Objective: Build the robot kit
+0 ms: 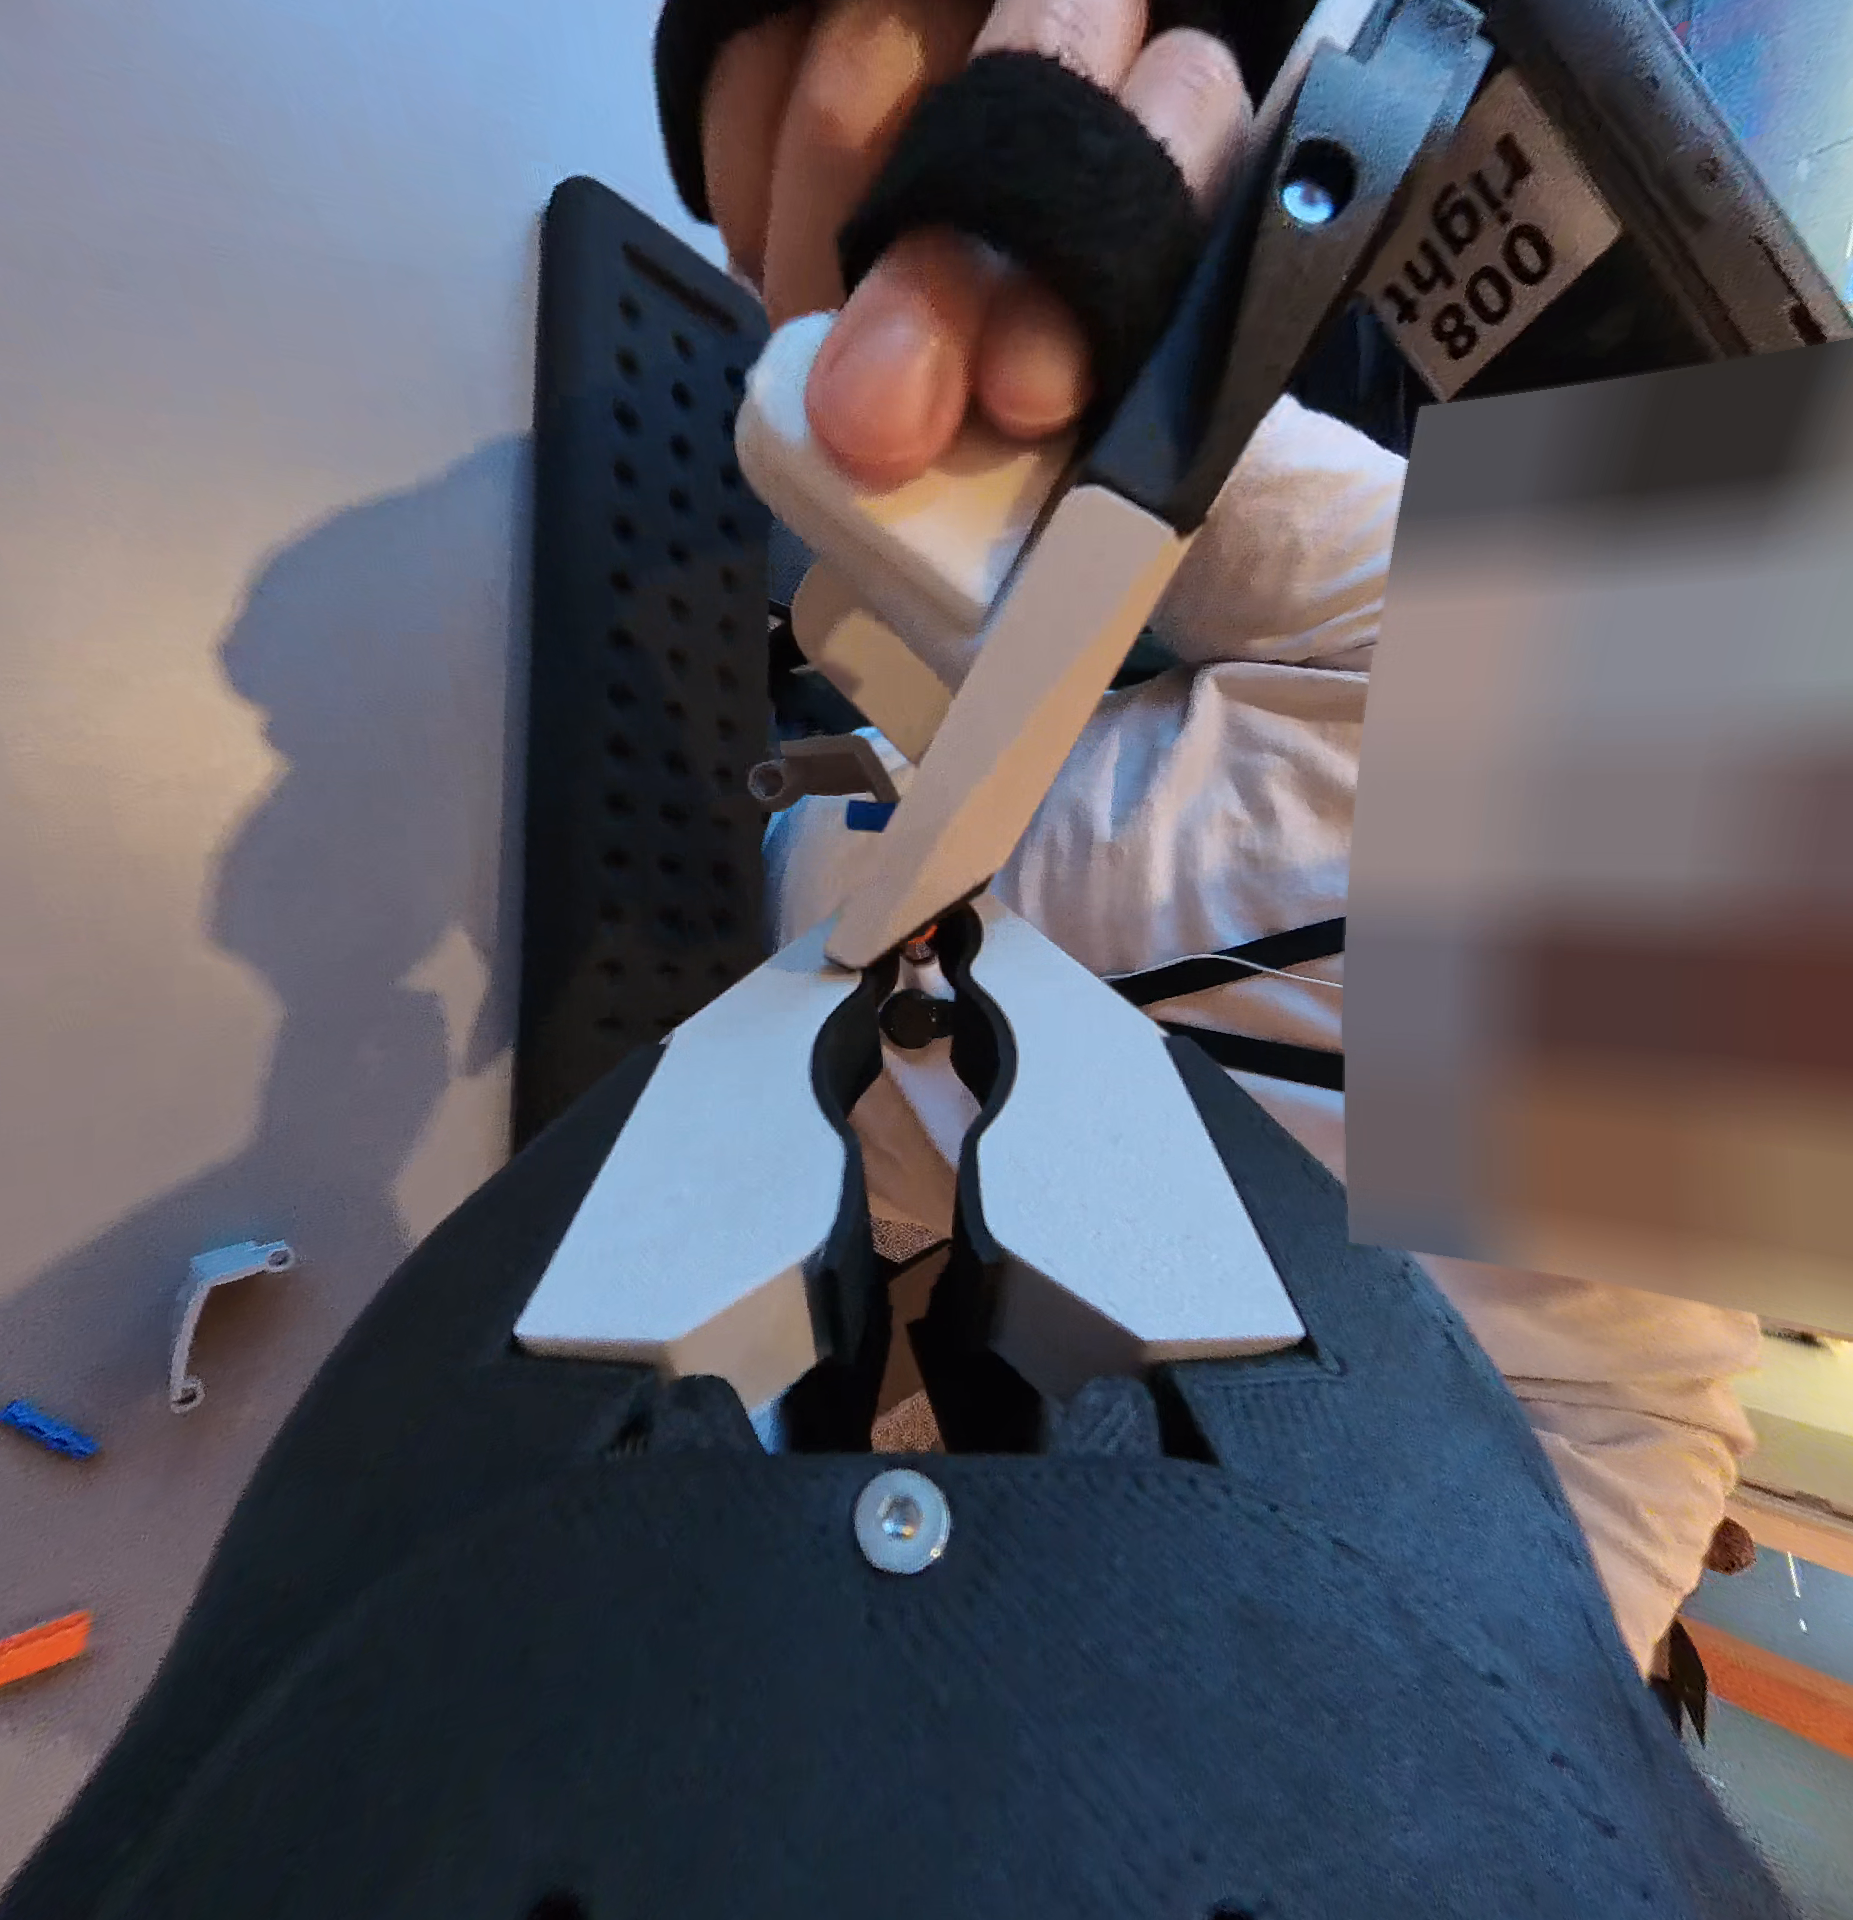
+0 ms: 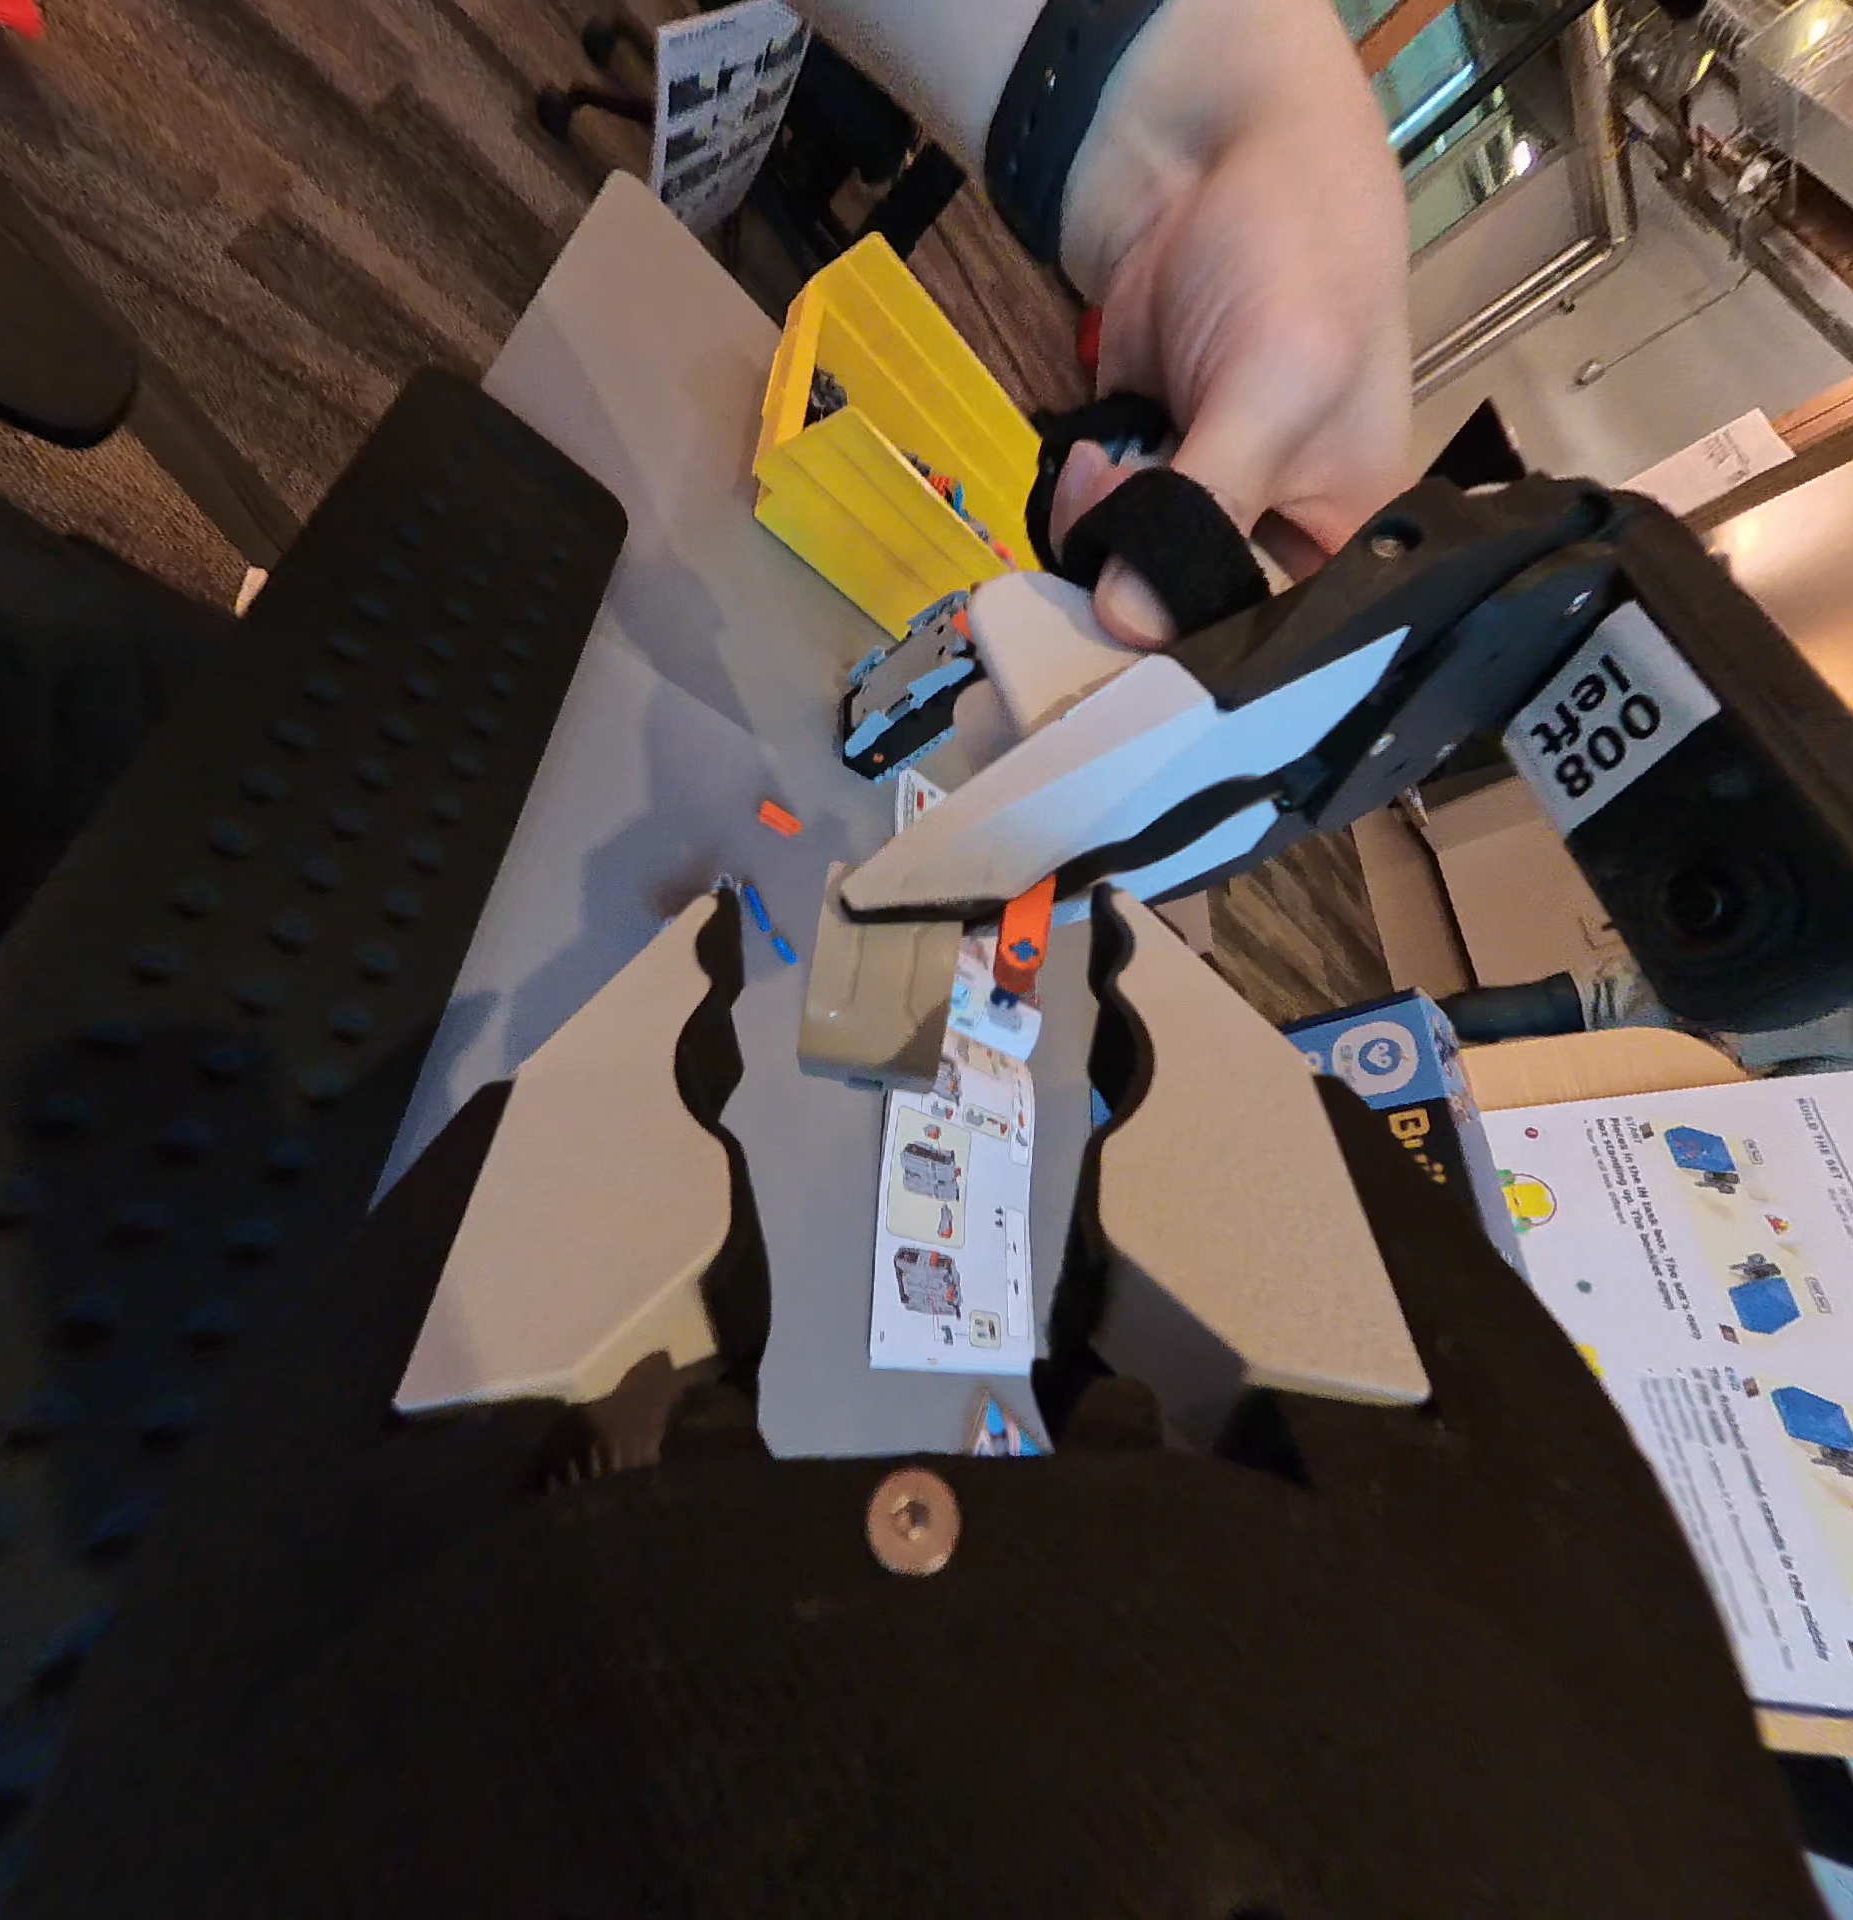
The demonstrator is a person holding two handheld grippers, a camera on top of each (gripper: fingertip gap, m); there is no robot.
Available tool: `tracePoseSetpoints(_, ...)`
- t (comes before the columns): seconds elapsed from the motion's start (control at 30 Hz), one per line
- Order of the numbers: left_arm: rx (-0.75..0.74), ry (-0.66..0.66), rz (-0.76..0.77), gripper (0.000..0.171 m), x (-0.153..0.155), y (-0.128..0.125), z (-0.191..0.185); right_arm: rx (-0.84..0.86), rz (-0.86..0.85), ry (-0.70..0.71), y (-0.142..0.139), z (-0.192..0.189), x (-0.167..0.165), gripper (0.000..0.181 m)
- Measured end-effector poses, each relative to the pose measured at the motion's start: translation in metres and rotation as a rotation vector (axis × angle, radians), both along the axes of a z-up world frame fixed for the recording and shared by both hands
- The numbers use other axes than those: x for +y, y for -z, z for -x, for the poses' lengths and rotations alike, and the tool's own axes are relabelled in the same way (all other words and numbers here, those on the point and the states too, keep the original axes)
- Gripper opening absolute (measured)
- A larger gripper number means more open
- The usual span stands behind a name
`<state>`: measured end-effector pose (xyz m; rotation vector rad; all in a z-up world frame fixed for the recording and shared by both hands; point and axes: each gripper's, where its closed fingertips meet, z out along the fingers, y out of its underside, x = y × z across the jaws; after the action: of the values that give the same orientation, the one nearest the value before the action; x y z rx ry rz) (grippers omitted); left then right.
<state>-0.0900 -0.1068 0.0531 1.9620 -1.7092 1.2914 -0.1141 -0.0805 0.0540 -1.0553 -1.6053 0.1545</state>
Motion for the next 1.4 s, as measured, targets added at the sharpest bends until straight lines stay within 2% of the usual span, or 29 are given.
tracePoseSetpoints(0.1,0.000,0.015,-0.006,0.005,-0.005,-0.004,-0.002,0.054,-0.024,0.008,-0.010,-0.001,-0.002,0.056)
tracePoseSetpoints(0.2,-0.003,0.018,-0.005,0.005,-0.008,-0.006,-0.003,0.095,0.009,0.003,-0.013,-0.002,-0.005,0.052)
tracePoseSetpoints(1.4,-0.034,0.028,0.044,0.005,-0.014,-0.022,-0.008,0.197,-0.045,-0.015,-0.030,-0.008,-0.013,0.038)
